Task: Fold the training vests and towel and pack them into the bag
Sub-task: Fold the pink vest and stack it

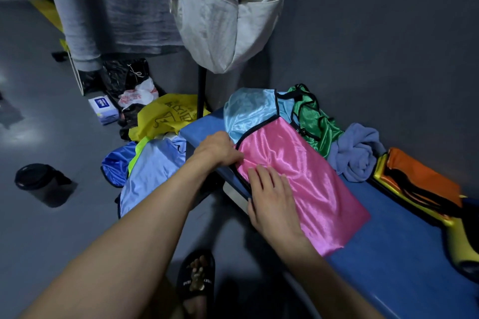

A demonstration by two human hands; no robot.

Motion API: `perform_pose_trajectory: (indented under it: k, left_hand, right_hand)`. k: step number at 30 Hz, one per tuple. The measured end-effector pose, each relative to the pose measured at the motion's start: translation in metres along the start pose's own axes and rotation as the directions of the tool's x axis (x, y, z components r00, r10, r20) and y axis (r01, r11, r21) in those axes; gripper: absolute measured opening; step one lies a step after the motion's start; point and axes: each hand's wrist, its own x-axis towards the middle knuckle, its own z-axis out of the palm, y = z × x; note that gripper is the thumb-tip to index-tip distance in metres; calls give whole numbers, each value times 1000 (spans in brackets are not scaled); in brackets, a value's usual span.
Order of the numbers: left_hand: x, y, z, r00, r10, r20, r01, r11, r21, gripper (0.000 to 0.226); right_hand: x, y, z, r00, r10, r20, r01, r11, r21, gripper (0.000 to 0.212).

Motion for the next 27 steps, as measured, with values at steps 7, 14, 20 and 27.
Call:
perform_pose_trajectory:
  k: [7,14,20,27]
  left_hand:
    - [-22,22,-11,975,49,216,83,824,-561,13]
    - [-54,59,-13,972,124,199,77,633,-770,51]
    - [-89,86,-19,909,353,223,-79,670,-738,20]
    - [-121,111,-13,648,724,237,-444,612,-655,57]
  right_hand:
    - [4,-3,-8,978,166,-125,-142,973,182,78]
    - [-1,-2,-38,893,417,-170,-326,860,393,50]
    - [-32,46,-94,936,344,-71,-180,642,745,30]
    - [-69,123,-181,953,224,206,-279,376,883,15]
